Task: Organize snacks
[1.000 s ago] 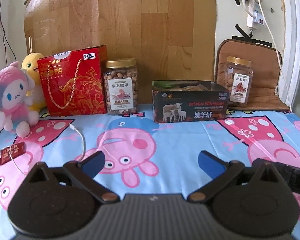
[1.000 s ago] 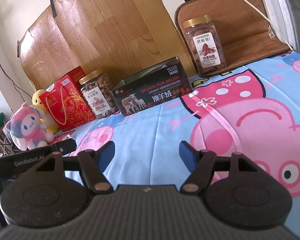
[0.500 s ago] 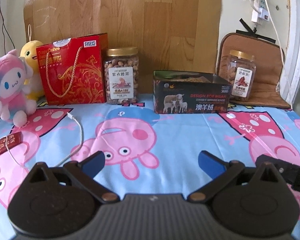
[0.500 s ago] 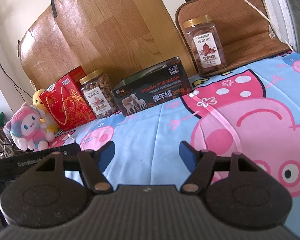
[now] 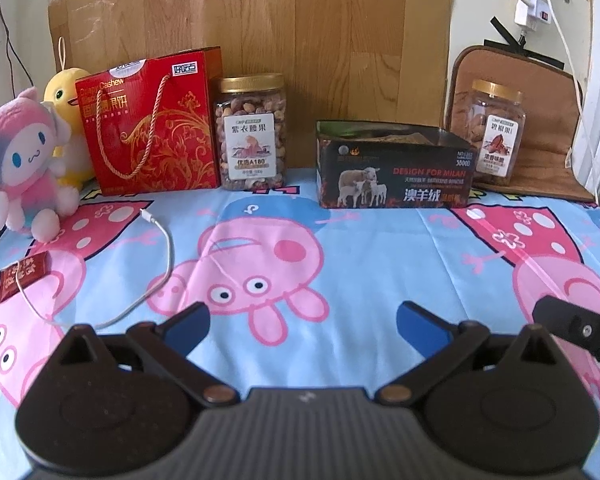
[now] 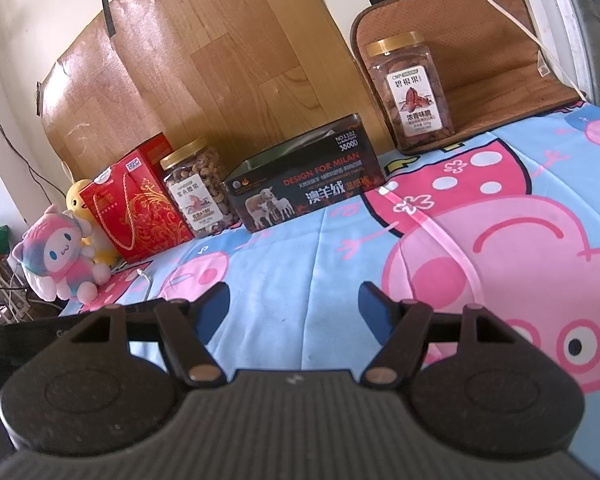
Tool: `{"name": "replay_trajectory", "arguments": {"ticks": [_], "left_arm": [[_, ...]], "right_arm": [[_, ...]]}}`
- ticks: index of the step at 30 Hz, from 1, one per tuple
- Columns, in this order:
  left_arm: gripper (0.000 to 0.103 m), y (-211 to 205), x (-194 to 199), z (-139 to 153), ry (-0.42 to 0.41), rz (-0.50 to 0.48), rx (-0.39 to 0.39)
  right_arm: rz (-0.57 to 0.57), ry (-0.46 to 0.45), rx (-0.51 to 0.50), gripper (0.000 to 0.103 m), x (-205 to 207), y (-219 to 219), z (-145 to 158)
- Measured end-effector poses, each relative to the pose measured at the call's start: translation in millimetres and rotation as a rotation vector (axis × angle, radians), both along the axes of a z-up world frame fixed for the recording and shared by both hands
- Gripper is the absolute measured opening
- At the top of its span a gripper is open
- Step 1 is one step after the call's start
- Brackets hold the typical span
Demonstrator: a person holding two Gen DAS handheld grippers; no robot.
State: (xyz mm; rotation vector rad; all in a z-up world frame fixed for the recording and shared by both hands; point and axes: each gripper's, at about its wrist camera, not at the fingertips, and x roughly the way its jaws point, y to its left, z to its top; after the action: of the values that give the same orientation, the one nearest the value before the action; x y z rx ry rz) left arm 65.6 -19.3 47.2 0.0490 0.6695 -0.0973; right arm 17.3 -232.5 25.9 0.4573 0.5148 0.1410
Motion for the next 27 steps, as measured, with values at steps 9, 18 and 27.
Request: {"name": "replay_trajectory", "arguments": {"ticks": [9, 18, 27], "left_arm": [[0.103, -0.9, 3.5, -4.1, 0.018, 0.009, 0.016], [0.103, -1.2, 3.8, -5.3, 0.040, -0.020, -0.012], [0.103, -3.9, 2.9, -4.9, 0.044, -0.044, -0.016]], "right_arm": [[0.004, 0.002, 0.002, 0.073, -0.6, -0.5, 0.3], [0.007, 0.003, 0.002, 0.073, 0.9, 0.9, 0.2], [0.009, -0.001, -0.001, 0.073, 1.7, 1.0, 0.6]]}}
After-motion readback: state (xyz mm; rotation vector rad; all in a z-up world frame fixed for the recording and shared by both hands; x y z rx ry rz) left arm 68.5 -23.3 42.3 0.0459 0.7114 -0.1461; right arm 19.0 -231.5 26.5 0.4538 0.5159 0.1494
